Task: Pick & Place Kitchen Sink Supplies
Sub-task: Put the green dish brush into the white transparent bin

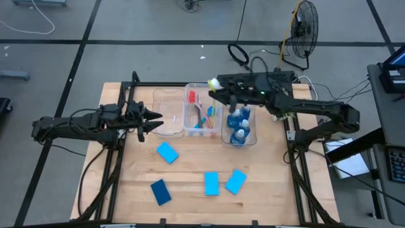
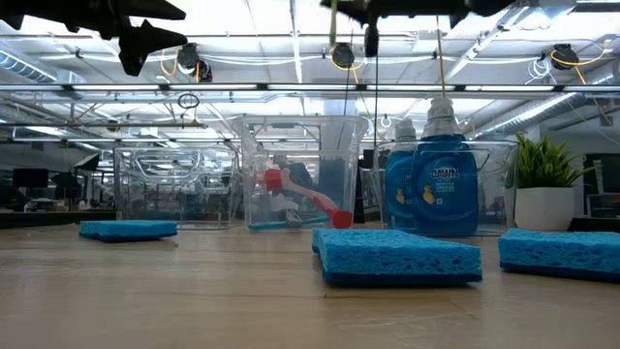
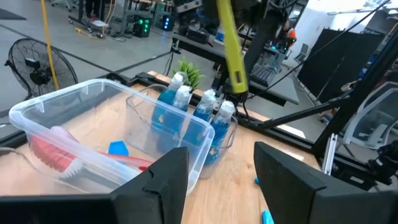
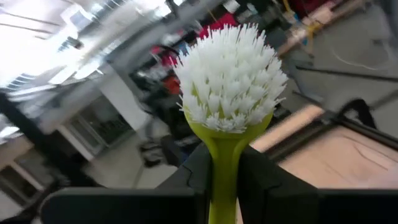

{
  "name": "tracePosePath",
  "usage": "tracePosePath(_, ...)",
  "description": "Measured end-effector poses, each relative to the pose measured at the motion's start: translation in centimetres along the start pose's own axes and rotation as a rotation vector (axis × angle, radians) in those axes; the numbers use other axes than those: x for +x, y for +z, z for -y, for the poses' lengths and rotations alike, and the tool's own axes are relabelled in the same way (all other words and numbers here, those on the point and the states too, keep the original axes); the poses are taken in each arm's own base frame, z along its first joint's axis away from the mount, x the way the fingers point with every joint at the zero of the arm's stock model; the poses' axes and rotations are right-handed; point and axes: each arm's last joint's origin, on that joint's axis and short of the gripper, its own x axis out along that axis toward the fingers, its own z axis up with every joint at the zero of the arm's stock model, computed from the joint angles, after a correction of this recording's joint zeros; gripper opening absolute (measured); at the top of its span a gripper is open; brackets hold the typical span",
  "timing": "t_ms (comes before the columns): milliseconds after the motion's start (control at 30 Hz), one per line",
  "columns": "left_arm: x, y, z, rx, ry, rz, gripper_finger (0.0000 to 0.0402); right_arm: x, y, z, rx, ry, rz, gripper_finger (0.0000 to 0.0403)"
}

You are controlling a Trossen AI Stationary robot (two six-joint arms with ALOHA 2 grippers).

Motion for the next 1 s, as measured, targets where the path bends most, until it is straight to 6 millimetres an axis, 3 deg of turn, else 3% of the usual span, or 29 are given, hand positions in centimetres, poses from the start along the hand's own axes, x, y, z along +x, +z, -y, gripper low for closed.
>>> tracePosePath(267, 0.0, -0.1, -0.1, 0.002, 0.006, -0.014, 0.0186, 2.7, -1.2, 3.8, 0.058, -0.109, -0.064, 0.0035)
tracePosePath(533, 0.0, -0.1, -0.1, 0.008, 0.007, -0.013, 0.0186, 4.5, -4.5, 7.0, 0.113, -0.211, -0.164, 0.0036)
tracePosePath(1000, 0.0, -0.1, -0.1, 0.007, 0.008, -0.013, 0.0187, 5.3, -6.9, 9.0, 0.164, -0.288, -0.260, 0.0037)
